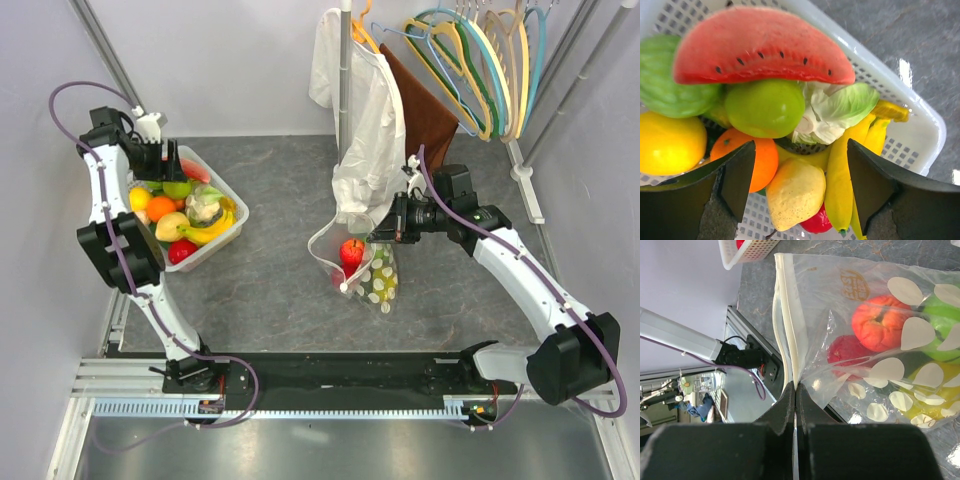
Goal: Place the food in the zip-top bag and seal the zipper
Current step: Pick up the fake fruit from the bin, then place the fake fruit in the zipper food storage bag.
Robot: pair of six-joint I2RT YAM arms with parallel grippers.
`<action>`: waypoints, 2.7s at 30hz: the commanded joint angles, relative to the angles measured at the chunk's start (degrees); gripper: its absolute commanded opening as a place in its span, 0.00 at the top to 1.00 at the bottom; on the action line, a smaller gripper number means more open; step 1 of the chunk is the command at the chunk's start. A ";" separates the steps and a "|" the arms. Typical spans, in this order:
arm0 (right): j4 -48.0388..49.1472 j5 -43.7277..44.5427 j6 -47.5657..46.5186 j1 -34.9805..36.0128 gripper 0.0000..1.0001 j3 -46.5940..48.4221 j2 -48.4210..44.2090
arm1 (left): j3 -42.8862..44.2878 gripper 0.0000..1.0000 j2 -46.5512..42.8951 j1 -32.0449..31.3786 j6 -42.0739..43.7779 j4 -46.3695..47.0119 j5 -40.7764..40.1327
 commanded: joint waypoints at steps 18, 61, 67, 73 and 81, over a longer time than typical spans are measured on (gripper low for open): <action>1.94 -1.11 0.64 -0.24 1.00 1.18 0.13 | 2.76 0.11 5.13 -1.17 -0.21 4.44 -7.88; 1.94 -0.84 0.64 -0.33 1.00 0.30 -0.48 | 3.38 0.40 -11.21 -4.94 -2.50 -5.58 -0.33; 1.94 -0.84 0.73 -0.32 1.00 0.39 -0.66 | -0.92 0.43 -17.35 -13.88 -1.80 -9.44 6.43; 2.64 -1.10 1.08 -0.24 1.00 -0.05 -0.49 | -9.18 0.43 -25.27 -31.62 -5.20 -7.26 15.66; 2.47 -1.02 1.43 -0.24 1.00 0.91 -0.66 | -12.98 0.43 -23.97 -51.34 -8.91 -2.07 14.97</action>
